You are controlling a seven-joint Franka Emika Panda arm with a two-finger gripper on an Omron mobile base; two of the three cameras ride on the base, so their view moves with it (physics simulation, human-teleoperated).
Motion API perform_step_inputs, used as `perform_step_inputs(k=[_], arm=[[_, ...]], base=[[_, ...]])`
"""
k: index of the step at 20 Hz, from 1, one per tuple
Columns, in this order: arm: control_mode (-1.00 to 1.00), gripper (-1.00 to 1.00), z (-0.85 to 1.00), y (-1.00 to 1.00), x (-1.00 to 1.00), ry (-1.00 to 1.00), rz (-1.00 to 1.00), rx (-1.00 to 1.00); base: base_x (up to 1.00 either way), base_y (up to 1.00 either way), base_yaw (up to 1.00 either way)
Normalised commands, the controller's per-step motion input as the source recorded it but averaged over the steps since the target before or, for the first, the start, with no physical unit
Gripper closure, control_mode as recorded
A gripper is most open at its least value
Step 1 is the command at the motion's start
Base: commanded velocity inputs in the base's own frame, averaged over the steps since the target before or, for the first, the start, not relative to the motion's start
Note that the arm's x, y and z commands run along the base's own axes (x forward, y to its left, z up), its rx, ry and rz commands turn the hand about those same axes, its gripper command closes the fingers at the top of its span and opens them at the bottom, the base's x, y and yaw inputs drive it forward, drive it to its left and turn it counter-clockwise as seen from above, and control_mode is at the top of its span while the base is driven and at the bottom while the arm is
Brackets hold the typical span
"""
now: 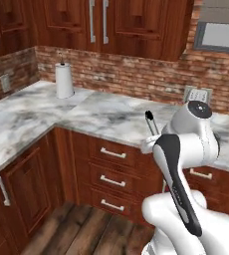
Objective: Pick up the tongs from the counter and place them near the plate next to the oven.
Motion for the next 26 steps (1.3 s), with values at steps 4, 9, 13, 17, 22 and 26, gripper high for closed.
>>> perform_step_inputs(k=[4,9,13,17,22,26], arm=[[1.00,1.00,0.00,0.00,0.00,0.00,0.00,0.00],[1.00,1.00,0.00,0.00,0.00,0.00,0.00,0.00],[1.00,1.00,0.00,0.00,0.00,0.00,0.00,0.00],[1.00,1.00,0.00,0.00,0.00,0.00,0.00,0.00],[1.00,1.00,0.00,0.00,0.00,0.00,0.00,0.00],[1.00,1.00,0.00,0.00,0.00,0.00,0.00,0.00]], base=[[-0.67,-0.87,-0.37],[-0.56,-0.87,-0.38],[-0.33,-0.91,-0.39],[-0.20,-0.98,-0.35],[-0.22,-0.98,-0.33],[-0.09,-0.91,-0.31]])
